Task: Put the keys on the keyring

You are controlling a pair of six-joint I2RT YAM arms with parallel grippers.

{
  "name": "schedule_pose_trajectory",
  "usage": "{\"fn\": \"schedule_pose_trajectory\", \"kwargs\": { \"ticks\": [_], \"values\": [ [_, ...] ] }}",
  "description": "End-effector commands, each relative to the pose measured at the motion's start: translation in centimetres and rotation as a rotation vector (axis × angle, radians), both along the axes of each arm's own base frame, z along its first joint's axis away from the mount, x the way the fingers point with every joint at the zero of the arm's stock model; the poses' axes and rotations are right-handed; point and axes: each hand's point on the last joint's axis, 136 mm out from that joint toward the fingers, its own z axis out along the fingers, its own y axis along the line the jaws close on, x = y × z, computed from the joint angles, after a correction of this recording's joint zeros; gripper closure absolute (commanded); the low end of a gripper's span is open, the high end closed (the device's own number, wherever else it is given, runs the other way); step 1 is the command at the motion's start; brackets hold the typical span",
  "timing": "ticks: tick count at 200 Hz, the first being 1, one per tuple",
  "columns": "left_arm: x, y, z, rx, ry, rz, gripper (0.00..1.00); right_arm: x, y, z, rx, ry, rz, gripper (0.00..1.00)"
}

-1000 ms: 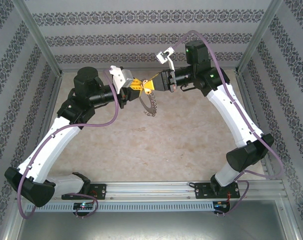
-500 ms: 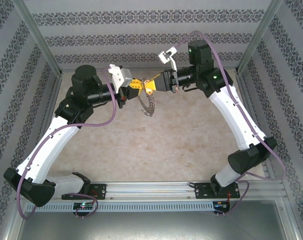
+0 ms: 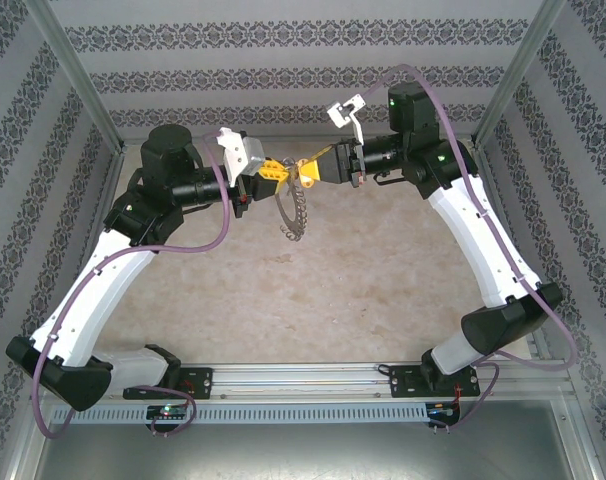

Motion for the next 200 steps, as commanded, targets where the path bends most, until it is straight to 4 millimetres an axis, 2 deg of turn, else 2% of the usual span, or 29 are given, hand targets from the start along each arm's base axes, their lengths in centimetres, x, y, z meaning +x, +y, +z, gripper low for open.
{"fn": "schedule_pose_trajectory", "kwargs": {
  "ticks": [1,55,77,108,130,157,180,200],
  "values": [
    [-1.5,0.3,0.6,0.018,-0.020,-0.046,1.00,1.1,-1.4,0.5,-0.022,-0.076,-0.100,0.83],
    [-1.4,0.3,1.0,0.011,-0.013,-0.047,1.00,1.5,-1.8,0.7,-0.041,-0.114,-0.158,0.47],
    [-1.4,0.2,1.0,0.016,-0.012,-0.051,1.00,1.4,-1.5,1.1,-0.028,-0.119,-0.153,0.39],
    [-1.2,0.1,1.0,0.021,-0.014,-0.052,1.00,0.6,0.0,0.9,-0.029,-0.098,-0.099,0.26],
    [-0.9,0.0,0.8,0.027,-0.013,-0.050,1.00,0.1,1.0,0.5,-0.034,-0.085,-0.070,0.25],
    [-0.5,0.1,0.3,0.047,-0.012,-0.031,1.00,0.0,1.5,0.5,-0.031,-0.081,-0.056,0.27],
    [0.0,0.4,-0.1,0.070,-0.019,-0.001,1.00,0.2,1.7,0.1,-0.043,-0.063,-0.056,0.33],
    [0.1,0.5,-0.3,0.081,-0.020,0.004,1.00,0.5,1.8,-0.7,-0.067,-0.040,-0.060,0.44]
  ]
}}
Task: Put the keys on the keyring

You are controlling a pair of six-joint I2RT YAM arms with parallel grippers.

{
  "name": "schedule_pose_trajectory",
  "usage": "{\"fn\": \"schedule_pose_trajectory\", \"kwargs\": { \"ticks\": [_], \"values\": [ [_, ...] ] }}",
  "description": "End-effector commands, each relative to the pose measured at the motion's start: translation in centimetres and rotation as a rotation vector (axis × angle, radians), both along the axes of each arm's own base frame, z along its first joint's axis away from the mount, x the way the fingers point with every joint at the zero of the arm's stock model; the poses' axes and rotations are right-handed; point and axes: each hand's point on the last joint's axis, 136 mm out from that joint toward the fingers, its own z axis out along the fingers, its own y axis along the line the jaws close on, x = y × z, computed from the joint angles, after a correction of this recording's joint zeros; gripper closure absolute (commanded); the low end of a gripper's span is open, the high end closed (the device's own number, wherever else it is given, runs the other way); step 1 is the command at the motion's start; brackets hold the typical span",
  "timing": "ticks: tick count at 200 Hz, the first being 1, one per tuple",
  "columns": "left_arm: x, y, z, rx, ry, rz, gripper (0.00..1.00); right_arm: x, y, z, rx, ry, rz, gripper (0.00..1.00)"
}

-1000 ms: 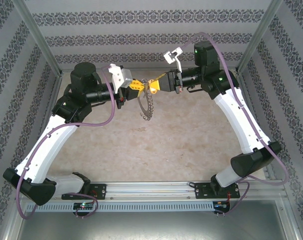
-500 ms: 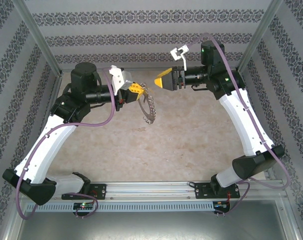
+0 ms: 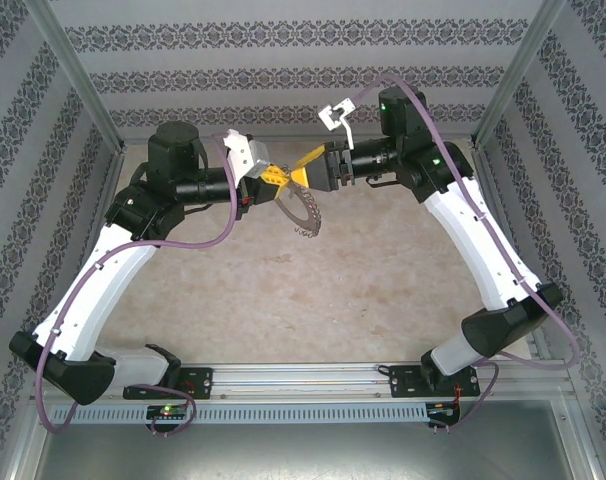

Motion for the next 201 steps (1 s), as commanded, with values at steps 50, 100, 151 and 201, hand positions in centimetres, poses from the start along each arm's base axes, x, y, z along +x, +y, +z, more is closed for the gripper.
{"fn": "schedule_pose_trajectory", "kwargs": {
  "ticks": [50,100,151,201],
  "values": [
    [0.1,0.5,1.3,0.008,-0.066,0.013,1.00,0.3,0.4,-0.5,-0.047,0.014,0.007,0.68],
    [0.2,0.4,1.4,0.000,-0.061,0.015,1.00,-0.1,-0.4,-1.7,-0.117,-0.013,-0.021,0.64],
    [0.2,0.3,1.6,-0.010,-0.060,0.012,1.00,0.2,-1.1,-2.3,-0.183,-0.050,-0.070,0.71],
    [-0.2,0.4,1.9,-0.019,-0.067,0.008,1.00,0.0,-0.9,-2.2,-0.173,-0.041,-0.051,0.82]
  ]
}}
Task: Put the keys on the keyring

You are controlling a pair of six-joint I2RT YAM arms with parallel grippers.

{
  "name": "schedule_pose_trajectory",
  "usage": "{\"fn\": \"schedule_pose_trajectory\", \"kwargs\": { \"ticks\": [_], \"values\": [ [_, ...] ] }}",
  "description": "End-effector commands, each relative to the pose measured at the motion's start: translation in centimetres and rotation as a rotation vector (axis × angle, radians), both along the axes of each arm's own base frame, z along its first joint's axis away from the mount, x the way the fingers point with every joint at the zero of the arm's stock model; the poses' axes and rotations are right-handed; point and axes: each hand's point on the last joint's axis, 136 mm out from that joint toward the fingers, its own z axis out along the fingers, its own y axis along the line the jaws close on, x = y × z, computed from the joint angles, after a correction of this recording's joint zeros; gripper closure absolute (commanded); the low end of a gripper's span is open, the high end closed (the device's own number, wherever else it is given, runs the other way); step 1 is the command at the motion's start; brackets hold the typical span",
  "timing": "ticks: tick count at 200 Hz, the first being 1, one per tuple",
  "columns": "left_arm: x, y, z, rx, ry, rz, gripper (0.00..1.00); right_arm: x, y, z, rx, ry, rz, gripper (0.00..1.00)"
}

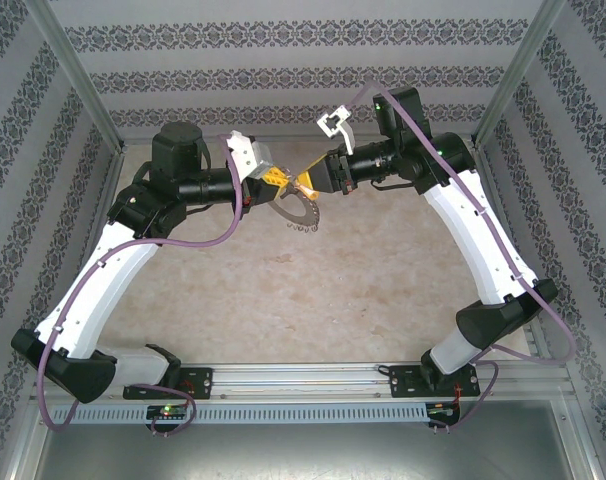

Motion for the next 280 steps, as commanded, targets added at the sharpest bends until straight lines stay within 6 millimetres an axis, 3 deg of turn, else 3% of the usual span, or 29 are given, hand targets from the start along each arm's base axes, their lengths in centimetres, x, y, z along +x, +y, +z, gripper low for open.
{"fn": "schedule_pose_trajectory", "kwargs": {
  "ticks": [1,120,139,198,241,280],
  "values": [
    [-0.7,0.3,2.7,-0.047,-0.075,-0.012,1.00,-0.5,0.2,0.2,-0.011,-0.011,0.012,0.83],
    [-0.8,0.2,3.3,-0.081,-0.080,-0.022,1.00,-1.1,1.1,-0.6,-0.040,-0.003,0.058,0.84],
    [-0.7,0.3,3.6,-0.098,-0.080,-0.021,1.00,-1.0,0.8,-0.7,-0.063,-0.018,0.046,0.79],
    [-1.2,0.8,5.0,-0.177,-0.061,-0.061,1.00,-0.4,-0.9,3.2,-0.028,-0.246,-0.043,0.54],
    [-2.1,1.0,6.0,-0.237,-0.020,-0.121,1.00,-1.0,-1.1,5.3,0.032,-0.354,-0.025,0.52],
    [-2.7,0.8,6.3,-0.256,0.015,-0.166,1.00,-1.8,-0.6,5.8,0.050,-0.421,0.031,0.52]
  ]
}}
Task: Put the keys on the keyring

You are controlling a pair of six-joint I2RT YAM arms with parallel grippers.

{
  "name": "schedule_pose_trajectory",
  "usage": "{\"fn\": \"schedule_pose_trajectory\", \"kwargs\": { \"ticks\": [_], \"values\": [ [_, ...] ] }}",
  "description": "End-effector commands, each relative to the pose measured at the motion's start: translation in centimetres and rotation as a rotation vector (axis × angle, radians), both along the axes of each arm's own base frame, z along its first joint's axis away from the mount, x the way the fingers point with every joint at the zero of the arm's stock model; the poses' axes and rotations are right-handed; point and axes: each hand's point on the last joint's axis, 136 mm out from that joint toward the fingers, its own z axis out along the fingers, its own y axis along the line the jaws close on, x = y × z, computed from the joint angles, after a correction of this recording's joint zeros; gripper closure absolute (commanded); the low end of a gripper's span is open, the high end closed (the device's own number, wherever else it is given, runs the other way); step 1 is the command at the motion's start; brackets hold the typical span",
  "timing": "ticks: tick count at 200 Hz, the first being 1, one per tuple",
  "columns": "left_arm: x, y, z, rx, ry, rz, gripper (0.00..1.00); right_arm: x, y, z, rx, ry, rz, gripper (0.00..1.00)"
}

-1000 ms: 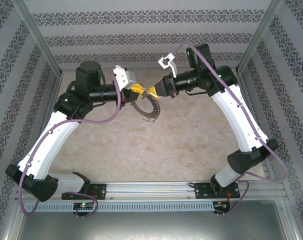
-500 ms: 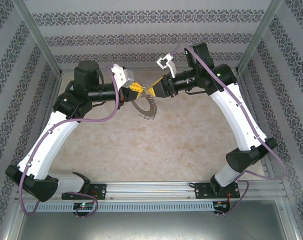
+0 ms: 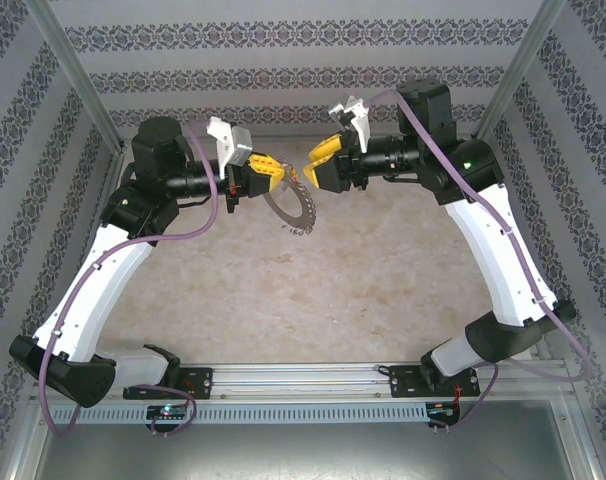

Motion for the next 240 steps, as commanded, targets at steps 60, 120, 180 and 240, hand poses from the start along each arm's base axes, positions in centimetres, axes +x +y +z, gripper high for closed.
{"fn": "schedule_pose_trajectory", "kwargs": {
  "ticks": [60,120,180,240],
  "values": [
    [-1.9,0.1,2.4,-0.062,-0.030,-0.086,1.00,-2.1,1.6,1.5,0.062,-0.092,0.190,0.57],
    [-2.0,0.1,2.3,-0.058,-0.024,-0.088,1.00,-2.9,2.6,1.1,0.065,-0.075,0.245,0.63],
    [-2.0,0.1,2.2,-0.060,-0.022,-0.094,1.00,-3.1,3.0,0.2,0.038,-0.079,0.257,0.85],
    [-1.7,0.2,1.8,-0.047,-0.018,-0.074,1.00,-3.4,3.1,0.2,0.001,-0.138,0.254,1.00]
  ]
}}
